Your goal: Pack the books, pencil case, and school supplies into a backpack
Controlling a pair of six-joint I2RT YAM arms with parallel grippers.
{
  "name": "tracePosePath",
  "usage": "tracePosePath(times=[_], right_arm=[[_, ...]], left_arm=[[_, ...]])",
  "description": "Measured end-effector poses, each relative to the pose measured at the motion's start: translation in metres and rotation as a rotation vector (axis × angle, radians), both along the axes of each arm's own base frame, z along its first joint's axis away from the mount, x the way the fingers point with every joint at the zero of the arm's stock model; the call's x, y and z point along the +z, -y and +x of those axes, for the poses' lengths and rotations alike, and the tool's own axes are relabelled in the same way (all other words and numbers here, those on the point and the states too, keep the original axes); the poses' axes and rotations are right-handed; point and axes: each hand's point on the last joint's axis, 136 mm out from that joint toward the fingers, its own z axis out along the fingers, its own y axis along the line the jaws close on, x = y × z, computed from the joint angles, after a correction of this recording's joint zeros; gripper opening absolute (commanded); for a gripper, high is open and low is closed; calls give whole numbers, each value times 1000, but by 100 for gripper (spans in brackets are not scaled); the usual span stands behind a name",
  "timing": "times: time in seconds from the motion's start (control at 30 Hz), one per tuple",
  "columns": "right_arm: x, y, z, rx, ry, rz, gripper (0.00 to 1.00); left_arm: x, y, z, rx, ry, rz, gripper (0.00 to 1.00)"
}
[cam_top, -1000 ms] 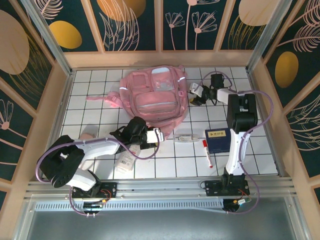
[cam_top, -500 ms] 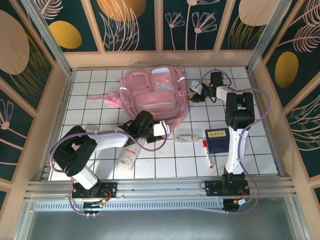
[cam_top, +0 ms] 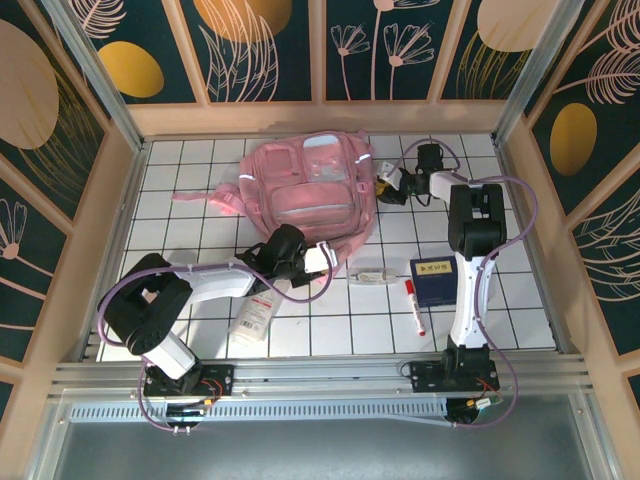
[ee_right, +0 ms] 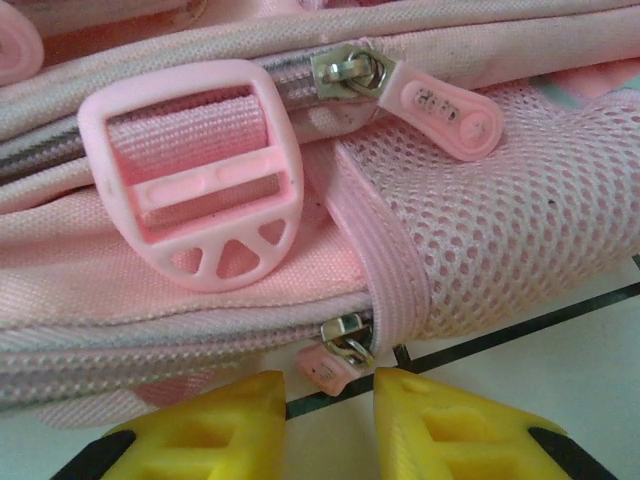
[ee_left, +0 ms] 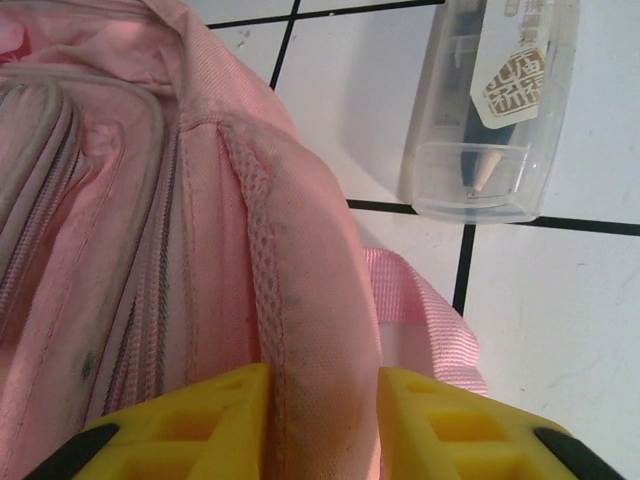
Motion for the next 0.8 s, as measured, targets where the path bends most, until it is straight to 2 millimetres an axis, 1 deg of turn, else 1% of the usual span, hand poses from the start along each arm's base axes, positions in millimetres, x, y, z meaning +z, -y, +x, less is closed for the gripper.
tracePosePath(times=[0.13, 0.23, 0.4, 0.5, 0.53, 0.6, 0.67, 0.77, 0.8], right_arm=[[1, -3, -2, 11, -3, 12, 35], [1, -3, -4, 16, -9, 9, 34], [0, -3, -8, 34, -16, 7, 12], [0, -4, -9, 38, -23, 13, 4], [0, -4, -9, 39, -23, 14, 0], [1, -4, -10, 38, -26, 17, 0], [1, -3, -9, 40, -23, 17, 0], [0, -1, -10, 37, -27, 14, 0], [0, 1, -10, 38, -28, 12, 0]], left_arm=[[-2, -1, 2, 10, -14, 28, 34], [-3, -3, 3, 11, -25, 52, 38], [-6, -7, 0, 14, -48, 89, 38], [-7, -7, 1, 18, -54, 100, 38], [-9, -7, 2, 20, -55, 104, 37], [-11, -8, 3, 25, -58, 111, 37], [-14, -8, 5, 34, -59, 118, 35], [-16, -9, 8, 56, -59, 125, 23], [-17, -9, 10, 64, -57, 127, 15]])
